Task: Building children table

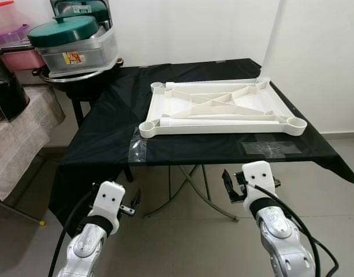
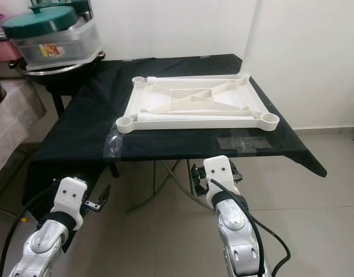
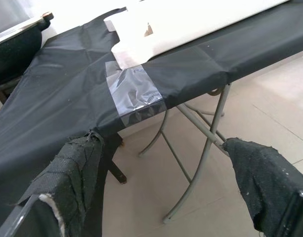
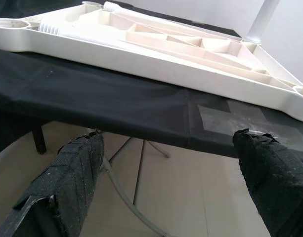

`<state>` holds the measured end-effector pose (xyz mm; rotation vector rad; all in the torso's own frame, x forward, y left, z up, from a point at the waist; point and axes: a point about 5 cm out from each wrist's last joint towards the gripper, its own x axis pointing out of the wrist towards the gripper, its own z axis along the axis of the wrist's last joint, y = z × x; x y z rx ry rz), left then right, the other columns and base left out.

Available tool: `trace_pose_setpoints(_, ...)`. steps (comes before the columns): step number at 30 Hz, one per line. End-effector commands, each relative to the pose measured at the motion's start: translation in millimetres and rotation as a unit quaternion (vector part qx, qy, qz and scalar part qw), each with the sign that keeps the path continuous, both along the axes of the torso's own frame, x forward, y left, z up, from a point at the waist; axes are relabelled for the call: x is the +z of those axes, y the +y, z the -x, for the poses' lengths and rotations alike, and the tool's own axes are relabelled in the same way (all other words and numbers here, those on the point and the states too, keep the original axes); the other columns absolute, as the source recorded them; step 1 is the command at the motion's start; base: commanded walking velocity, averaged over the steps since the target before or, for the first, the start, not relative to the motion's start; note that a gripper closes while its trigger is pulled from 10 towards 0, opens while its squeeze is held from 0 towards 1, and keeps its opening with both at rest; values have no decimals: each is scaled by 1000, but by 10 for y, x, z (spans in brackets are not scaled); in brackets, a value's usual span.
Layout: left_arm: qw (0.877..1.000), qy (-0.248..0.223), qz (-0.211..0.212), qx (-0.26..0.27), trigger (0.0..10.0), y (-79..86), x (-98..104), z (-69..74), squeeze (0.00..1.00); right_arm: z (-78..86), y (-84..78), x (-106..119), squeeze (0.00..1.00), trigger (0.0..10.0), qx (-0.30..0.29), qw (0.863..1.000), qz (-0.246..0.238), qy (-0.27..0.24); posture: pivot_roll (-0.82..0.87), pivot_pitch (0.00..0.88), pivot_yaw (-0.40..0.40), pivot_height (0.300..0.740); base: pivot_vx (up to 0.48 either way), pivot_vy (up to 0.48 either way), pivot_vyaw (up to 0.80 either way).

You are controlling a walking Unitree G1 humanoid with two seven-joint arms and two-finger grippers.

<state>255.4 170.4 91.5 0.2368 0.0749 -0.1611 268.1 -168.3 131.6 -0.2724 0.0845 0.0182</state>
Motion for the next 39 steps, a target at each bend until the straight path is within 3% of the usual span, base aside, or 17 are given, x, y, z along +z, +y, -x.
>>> trace_pose_setpoints(1,1000,1,-3,9,10000,38,-9,23,0,24,33,-10,0,10000,5,1000,1,2,-40,0,10,740,0,0,0)
trace_pose_setpoints(7,999,7,-3,31,10000,87,-63,115,0,209,73,-137,0,10000,-1,999,-12,38,-45,0,-3,740,0,0,0)
trace_pose_setpoints(10,999,7,-2,33,10000,86,-63,124,0,220,71,-145,0,10000,1,999,-11,41,-44,0,-4,740,0,0,0)
trace_pose_setpoints(19,999,6,-1,33,10000,102,-51,130,0,132,88,-114,0,10000,16,999,-3,34,-36,0,-7,740,0,127,0)
trace_pose_setpoints(29,1000,0,-2,29,10000,79,-18,113,0,103,101,-94,0,10000,20,999,2,32,-28,0,-3,740,0,480,0)
trace_pose_setpoints(39,1000,-8,8,6,10000,-1,0,131,0,73,30,-90,0,10000,10,999,9,31,-29,0,4,740,0,0,0)
